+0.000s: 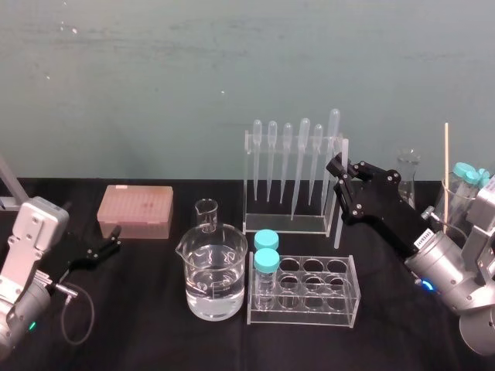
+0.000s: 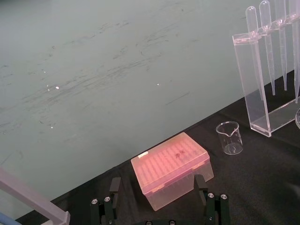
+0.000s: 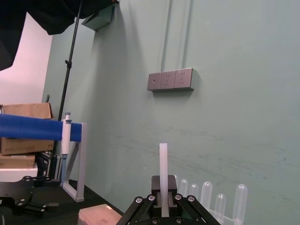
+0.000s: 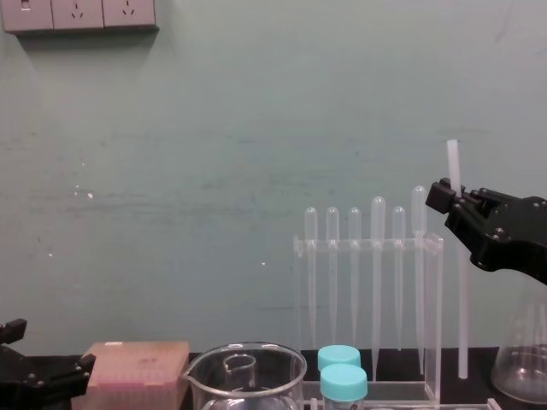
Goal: Pick up the stirring rod with one hand, then place it down.
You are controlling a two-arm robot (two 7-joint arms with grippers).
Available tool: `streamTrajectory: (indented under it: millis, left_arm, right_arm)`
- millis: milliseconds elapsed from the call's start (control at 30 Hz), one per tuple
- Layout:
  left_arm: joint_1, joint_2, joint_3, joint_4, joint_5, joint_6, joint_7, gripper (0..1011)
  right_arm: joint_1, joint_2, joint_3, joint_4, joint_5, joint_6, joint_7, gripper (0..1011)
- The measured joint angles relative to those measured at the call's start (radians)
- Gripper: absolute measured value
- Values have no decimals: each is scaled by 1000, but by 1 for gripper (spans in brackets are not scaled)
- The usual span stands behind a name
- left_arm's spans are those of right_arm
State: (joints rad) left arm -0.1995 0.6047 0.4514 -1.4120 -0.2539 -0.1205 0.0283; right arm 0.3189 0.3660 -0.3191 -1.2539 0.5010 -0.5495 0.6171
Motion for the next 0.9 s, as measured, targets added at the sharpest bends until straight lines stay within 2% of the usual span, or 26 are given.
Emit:
streamTrajectory:
  millis: [300, 500, 600, 900]
  left_arm:
    - [0, 0, 0, 0, 0, 0, 0, 1000]
    - [0, 0, 0, 0, 0, 0, 0, 1000]
    - [0, 0, 0, 0, 0, 0, 0, 1000]
    - [0, 0, 0, 0, 0, 0, 0, 1000]
  right_arm:
    - [0, 0, 1, 0, 0, 1, 0, 72]
    - [-15, 6, 16, -30, 3, 47, 4, 72]
    - [-36, 16, 29, -66, 11, 85, 5, 71]
    - [-87, 37, 45, -143, 19, 138, 16, 71]
